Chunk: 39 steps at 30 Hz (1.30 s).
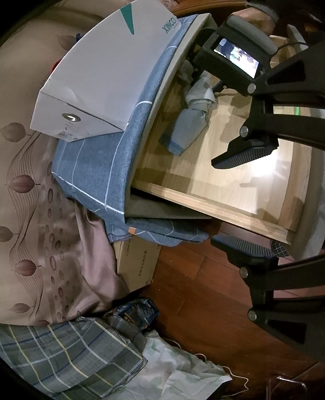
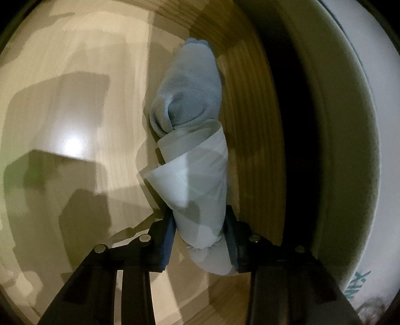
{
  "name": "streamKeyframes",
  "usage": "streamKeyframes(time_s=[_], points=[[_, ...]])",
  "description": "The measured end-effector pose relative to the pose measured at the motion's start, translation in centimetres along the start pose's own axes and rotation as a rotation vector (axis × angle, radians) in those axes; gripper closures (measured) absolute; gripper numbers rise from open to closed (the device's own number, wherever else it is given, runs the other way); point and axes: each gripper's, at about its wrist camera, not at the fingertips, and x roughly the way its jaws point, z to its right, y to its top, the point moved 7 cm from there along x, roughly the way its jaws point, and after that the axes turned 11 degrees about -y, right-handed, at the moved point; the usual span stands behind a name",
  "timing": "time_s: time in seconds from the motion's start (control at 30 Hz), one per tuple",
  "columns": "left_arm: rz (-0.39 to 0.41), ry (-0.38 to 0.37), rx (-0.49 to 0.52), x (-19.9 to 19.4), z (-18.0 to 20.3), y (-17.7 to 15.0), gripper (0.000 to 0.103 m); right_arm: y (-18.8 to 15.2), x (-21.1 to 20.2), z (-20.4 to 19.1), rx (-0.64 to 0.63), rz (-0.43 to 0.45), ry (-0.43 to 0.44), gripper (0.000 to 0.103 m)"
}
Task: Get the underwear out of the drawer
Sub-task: 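Lift the white rolled sock with the right gripper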
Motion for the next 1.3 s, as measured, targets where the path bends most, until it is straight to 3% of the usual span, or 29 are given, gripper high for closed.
streamKeyframes(time_s=[0.3, 0.67, 1.13, 1.3], points=[[0.000, -0.002, 0.001, 0.0, -0.1, 0.0, 0.047, 0.7, -0.9, 0.9, 0.112, -0.054, 0.131, 0.070], [0.003, -0.003, 0.004, 0.0, -0.1, 0.0, 0.047, 0.2, -3.1, 2.3, 0.325, -0.202, 0.420, 0.070], [0.004, -0.001, 0.019, 0.1, 0.3, -0.1, 0.047, -5.2, -3.0, 3.5, 0.878, -0.480, 0.814, 0.070], [-0.002, 0.005, 0.032, 0.2, 0.5, -0.2, 0.047, -7.3, -2.4, 3.9, 0.921, -0.518, 0.779, 0.065]])
